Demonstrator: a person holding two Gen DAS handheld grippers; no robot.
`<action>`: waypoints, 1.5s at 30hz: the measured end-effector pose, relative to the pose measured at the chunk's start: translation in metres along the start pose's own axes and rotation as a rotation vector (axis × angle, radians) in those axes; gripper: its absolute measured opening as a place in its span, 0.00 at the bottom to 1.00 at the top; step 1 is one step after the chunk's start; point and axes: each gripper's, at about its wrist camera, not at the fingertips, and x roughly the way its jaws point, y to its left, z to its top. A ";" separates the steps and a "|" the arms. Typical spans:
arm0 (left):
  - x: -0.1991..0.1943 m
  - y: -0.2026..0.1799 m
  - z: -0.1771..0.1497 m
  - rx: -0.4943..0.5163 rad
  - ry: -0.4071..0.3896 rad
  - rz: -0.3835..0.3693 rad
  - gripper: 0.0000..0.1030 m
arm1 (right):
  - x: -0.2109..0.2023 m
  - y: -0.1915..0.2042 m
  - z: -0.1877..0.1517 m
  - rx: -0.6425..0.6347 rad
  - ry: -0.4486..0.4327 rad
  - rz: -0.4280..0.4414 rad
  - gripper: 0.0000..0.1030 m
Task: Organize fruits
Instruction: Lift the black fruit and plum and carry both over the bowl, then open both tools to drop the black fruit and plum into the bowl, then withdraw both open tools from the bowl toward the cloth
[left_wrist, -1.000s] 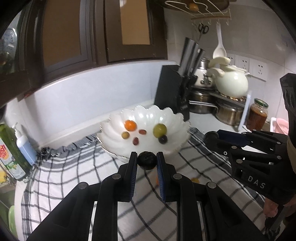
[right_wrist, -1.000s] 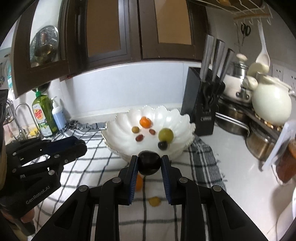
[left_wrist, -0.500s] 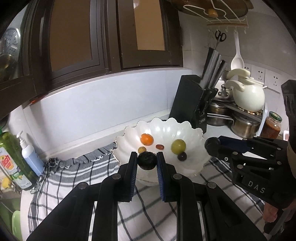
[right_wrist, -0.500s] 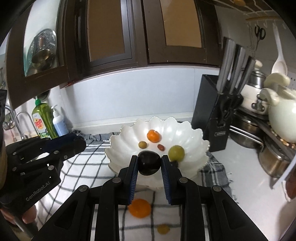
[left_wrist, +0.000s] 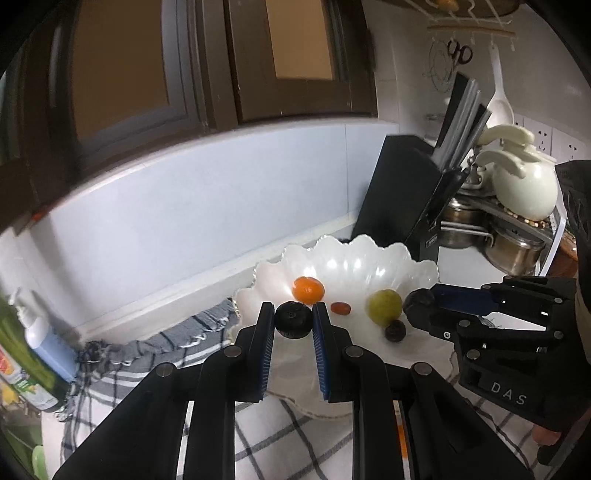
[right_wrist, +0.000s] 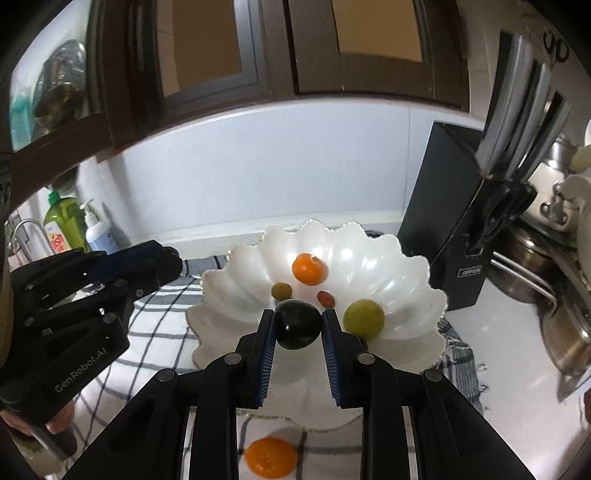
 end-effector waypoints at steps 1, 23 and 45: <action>0.009 0.001 0.001 0.000 0.022 -0.014 0.21 | 0.006 -0.002 0.001 0.007 0.013 0.003 0.26; 0.102 0.005 -0.011 -0.024 0.279 -0.063 0.38 | 0.075 -0.021 0.000 0.027 0.174 -0.024 0.27; 0.015 0.002 -0.006 -0.006 0.143 0.023 0.81 | -0.010 -0.015 -0.003 0.034 0.019 -0.115 0.40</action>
